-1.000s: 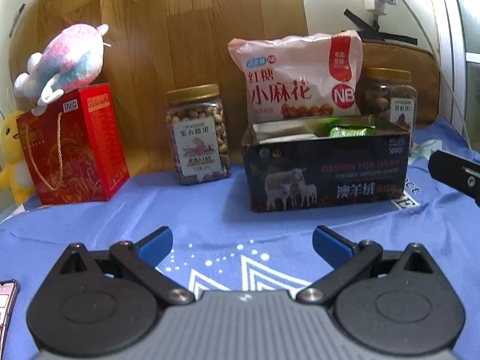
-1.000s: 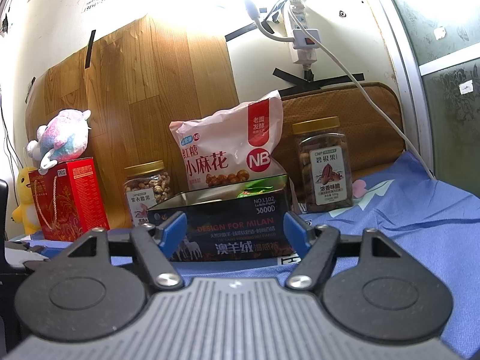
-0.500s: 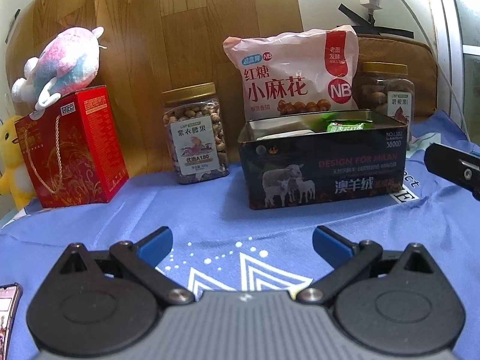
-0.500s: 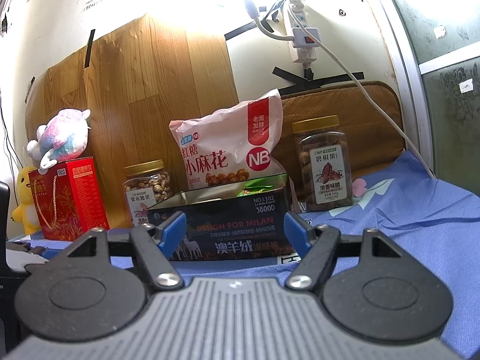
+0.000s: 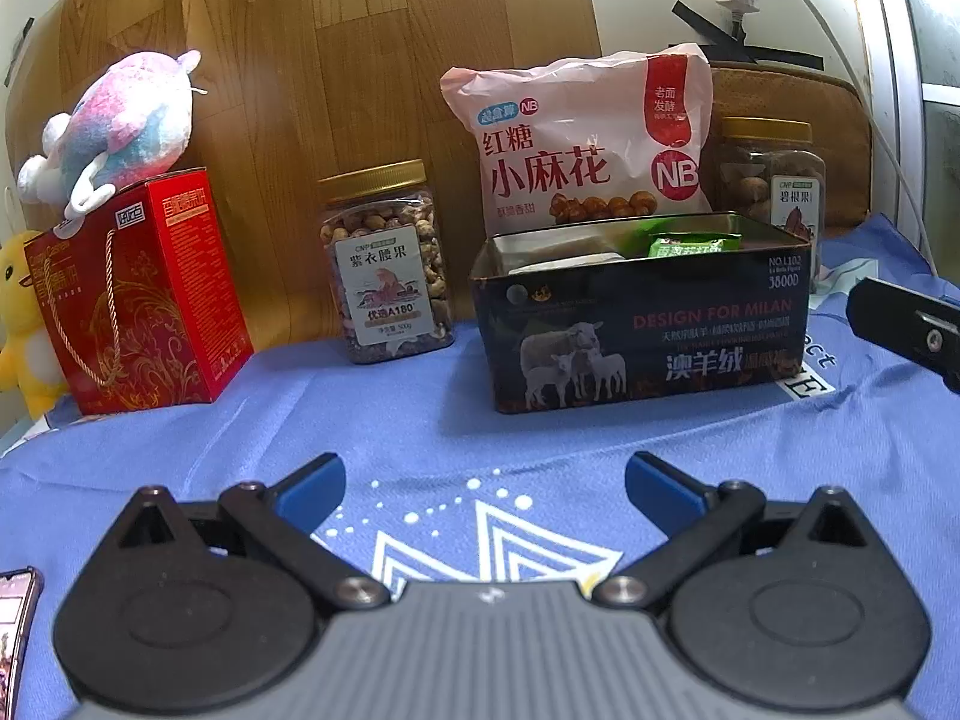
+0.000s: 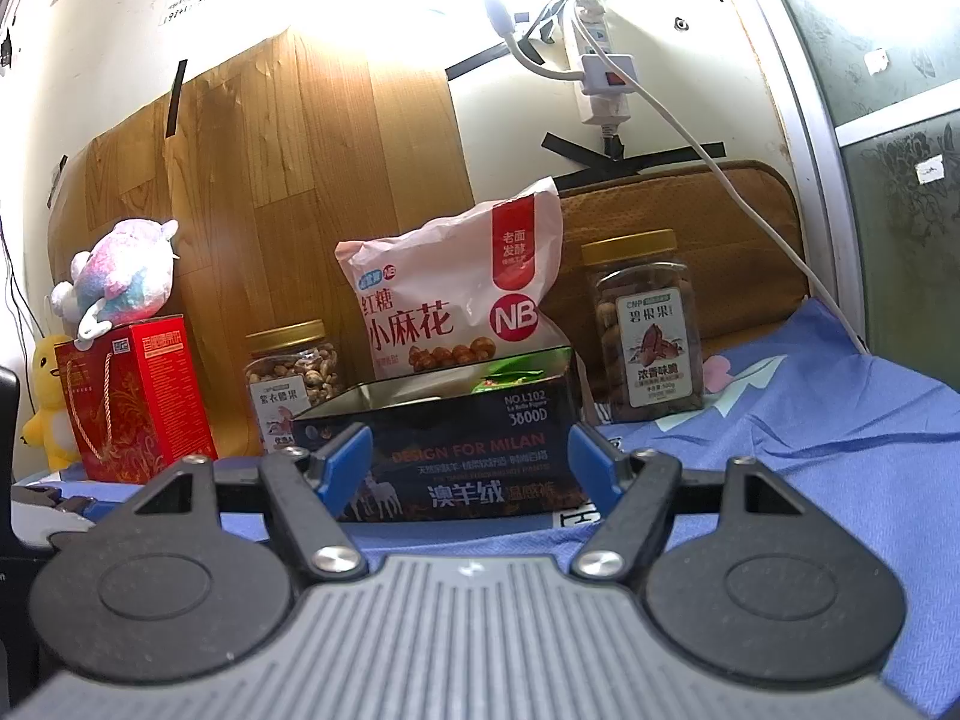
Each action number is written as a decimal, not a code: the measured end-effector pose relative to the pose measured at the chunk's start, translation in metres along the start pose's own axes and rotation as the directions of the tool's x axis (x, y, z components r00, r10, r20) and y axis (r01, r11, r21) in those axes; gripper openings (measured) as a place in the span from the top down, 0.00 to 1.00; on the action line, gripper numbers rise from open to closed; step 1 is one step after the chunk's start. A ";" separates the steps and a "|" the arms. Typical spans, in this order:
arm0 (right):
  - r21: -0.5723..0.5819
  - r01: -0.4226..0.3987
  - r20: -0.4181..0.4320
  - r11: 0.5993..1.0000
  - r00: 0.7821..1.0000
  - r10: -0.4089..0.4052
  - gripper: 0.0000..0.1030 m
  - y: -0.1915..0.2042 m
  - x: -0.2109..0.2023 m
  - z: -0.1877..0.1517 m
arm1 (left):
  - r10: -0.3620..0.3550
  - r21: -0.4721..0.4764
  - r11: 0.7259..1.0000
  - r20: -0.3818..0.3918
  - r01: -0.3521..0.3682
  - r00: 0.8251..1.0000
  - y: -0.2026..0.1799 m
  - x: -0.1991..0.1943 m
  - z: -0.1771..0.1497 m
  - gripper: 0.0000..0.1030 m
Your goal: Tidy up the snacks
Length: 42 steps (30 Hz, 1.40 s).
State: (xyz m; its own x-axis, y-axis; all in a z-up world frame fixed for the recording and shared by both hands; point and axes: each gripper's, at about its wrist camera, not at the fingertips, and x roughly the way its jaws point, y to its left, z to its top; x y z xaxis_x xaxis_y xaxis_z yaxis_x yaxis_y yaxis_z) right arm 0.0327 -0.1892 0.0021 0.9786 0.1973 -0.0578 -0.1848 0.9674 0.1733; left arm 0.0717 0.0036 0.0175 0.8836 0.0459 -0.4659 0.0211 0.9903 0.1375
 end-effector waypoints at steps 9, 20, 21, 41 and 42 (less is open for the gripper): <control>0.001 0.002 0.000 1.000 1.000 -0.002 0.28 0.000 0.000 0.000 | -0.002 0.007 1.000 0.002 0.002 1.000 -0.001 -0.001 0.000 0.00; 0.002 0.001 0.000 1.000 1.000 -0.001 0.27 -0.001 0.000 -0.001 | -0.002 0.014 1.000 0.002 0.002 1.000 -0.002 -0.001 -0.001 0.00; 0.002 0.001 0.000 1.000 1.000 -0.001 0.27 -0.001 0.000 0.000 | -0.003 0.015 1.000 0.002 0.003 1.000 -0.002 0.000 -0.001 0.00; 0.003 0.000 0.000 1.000 1.000 0.000 0.27 -0.001 0.000 -0.001 | 0.003 0.026 1.000 0.004 -0.003 1.000 -0.003 -0.001 -0.001 0.00; 0.003 0.000 0.000 1.000 1.000 0.000 0.27 -0.001 0.000 -0.001 | 0.002 0.026 1.000 0.005 -0.003 1.000 -0.002 -0.001 -0.001 0.00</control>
State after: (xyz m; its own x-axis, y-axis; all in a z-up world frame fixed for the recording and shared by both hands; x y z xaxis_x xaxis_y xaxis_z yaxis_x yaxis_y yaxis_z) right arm 0.0332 -0.1901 0.0010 0.9787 0.1971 -0.0580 -0.1844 0.9670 0.1758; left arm 0.0701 0.0012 0.0168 0.8858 0.0477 -0.4616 0.0309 0.9864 0.1614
